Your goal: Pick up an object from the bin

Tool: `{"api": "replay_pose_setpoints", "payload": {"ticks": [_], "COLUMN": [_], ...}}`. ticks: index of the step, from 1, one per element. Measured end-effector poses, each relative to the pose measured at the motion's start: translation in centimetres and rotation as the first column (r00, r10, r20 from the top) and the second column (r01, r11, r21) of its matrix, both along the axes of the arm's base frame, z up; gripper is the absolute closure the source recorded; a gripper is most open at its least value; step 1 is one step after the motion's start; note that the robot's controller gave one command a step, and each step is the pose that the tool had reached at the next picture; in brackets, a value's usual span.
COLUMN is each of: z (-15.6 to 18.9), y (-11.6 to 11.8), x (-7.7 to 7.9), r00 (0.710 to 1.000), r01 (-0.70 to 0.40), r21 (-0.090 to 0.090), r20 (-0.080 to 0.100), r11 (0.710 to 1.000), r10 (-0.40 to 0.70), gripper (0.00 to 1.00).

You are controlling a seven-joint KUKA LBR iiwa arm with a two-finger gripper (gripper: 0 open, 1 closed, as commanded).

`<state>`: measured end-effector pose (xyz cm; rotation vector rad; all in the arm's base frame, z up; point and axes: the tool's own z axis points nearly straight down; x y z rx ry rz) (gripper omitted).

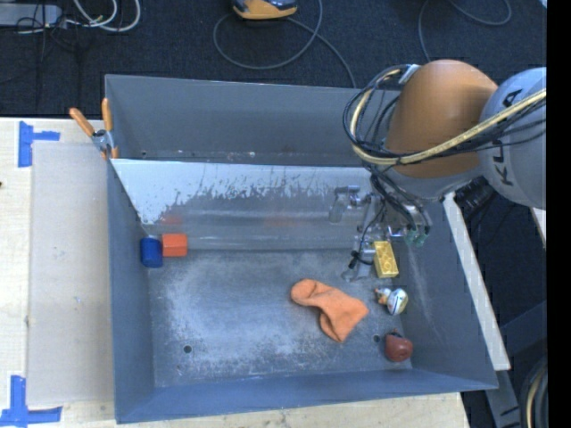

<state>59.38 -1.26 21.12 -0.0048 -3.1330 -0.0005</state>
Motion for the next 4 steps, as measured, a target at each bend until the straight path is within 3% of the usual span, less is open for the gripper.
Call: {"api": "replay_pose_setpoints", "payload": {"ticks": [1,2,3,4], "z": [0.5,-4.9,-8.9,-10.6], "y": [0.0,-2.2,-3.6,-3.5], "x": [0.1,-2.1,-2.4,-3.7], "r00": [1.0,0.999,1.0,0.998], "r01": [0.0,-0.052,0.029,-0.065], "r21": [0.0,0.0,0.001,0.001], "r20": [0.008,0.007,0.004,0.005], "r11": [1.0,0.999,1.0,0.998], "r10": [0.0,0.052,-0.029,0.065], "gripper": [0.0,0.0,0.0,0.0]}}
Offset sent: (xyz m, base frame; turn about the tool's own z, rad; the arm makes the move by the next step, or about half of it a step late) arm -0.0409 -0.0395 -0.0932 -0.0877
